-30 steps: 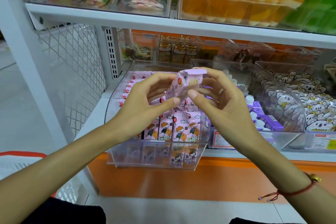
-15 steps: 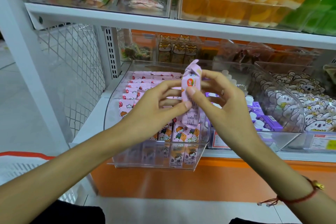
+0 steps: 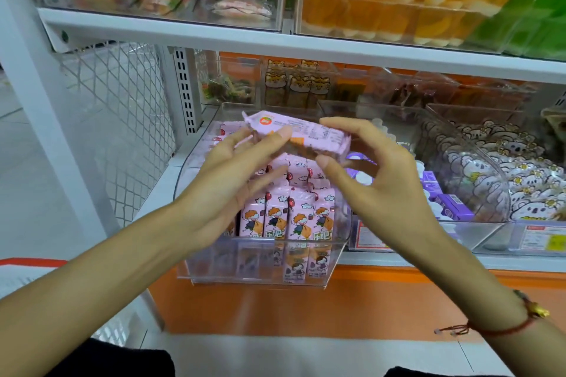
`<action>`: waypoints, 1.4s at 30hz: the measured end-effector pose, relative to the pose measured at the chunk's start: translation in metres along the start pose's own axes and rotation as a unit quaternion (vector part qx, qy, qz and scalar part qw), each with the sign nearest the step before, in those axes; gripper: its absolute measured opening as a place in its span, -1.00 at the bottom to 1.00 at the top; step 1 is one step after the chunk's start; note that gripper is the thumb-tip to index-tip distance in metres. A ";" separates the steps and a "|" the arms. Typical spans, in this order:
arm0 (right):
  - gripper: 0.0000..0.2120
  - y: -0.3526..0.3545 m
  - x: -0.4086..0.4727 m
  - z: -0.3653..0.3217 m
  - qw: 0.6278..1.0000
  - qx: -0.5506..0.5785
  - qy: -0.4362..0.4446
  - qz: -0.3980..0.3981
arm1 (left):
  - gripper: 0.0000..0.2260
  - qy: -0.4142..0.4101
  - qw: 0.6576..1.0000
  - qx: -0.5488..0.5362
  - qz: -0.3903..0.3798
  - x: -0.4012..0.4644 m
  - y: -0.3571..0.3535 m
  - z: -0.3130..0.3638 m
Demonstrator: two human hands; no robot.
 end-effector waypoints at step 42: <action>-0.57 0.022 -0.025 0.045 0.969 -0.176 -0.153 -0.085 | -0.58 -0.162 0.780 0.586 -0.149 0.084 -0.023 0.060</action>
Point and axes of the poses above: each hand's wrist, its own x-axis towards the middle knuckle, its own y-axis out of the back of the hand, z = x × y, the point moved 6 cm from there along x, towards the middle knuckle, and after that the axes turned 14 degrees about x, right-handed, at the moved point
